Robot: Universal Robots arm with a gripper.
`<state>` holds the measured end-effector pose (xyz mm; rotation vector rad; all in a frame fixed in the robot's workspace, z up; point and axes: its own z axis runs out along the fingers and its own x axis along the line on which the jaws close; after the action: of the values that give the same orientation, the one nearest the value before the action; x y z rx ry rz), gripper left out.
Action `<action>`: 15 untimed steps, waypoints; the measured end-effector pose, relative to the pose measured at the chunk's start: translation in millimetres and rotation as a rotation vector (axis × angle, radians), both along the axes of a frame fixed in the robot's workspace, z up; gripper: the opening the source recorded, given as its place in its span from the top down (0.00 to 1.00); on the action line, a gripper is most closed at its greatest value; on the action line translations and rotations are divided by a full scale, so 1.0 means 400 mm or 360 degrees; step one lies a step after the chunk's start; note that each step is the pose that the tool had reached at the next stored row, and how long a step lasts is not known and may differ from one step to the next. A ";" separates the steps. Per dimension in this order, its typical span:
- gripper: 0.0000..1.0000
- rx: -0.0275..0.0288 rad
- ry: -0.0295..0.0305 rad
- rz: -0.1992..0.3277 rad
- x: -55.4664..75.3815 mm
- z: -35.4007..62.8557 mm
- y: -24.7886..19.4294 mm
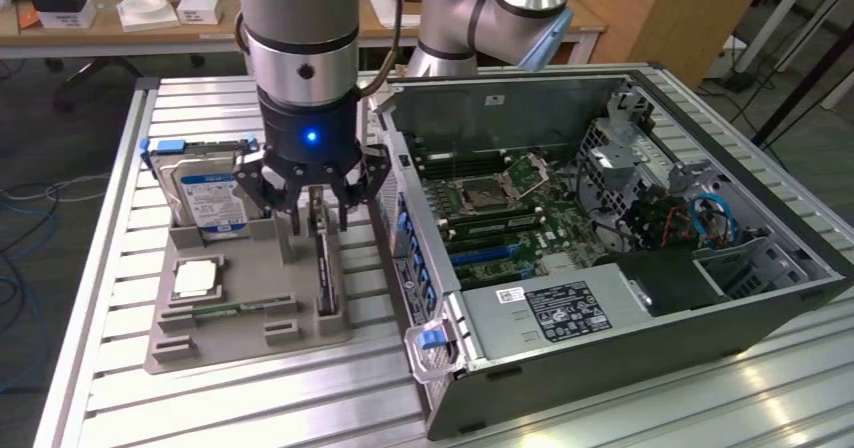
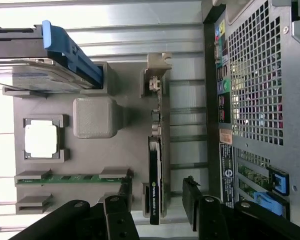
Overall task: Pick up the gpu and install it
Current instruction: 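Pick up the gpu and move the gpu toward the slot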
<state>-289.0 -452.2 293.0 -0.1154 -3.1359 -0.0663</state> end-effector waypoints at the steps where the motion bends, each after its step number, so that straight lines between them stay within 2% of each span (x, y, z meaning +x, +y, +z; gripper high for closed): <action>1: 0.47 -0.00001 0.00000 0.0000 0.000 -0.003 0.000; 4: 0.47 -0.00001 0.00000 0.0000 0.000 -0.014 0.000; 9: 0.47 0.00008 -0.00001 0.0000 0.000 -0.015 0.000; 15: 0.47 0.00006 -0.00006 0.0000 0.000 -0.041 0.000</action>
<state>-288.9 -452.3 276.8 -0.1149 -3.1363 -0.0669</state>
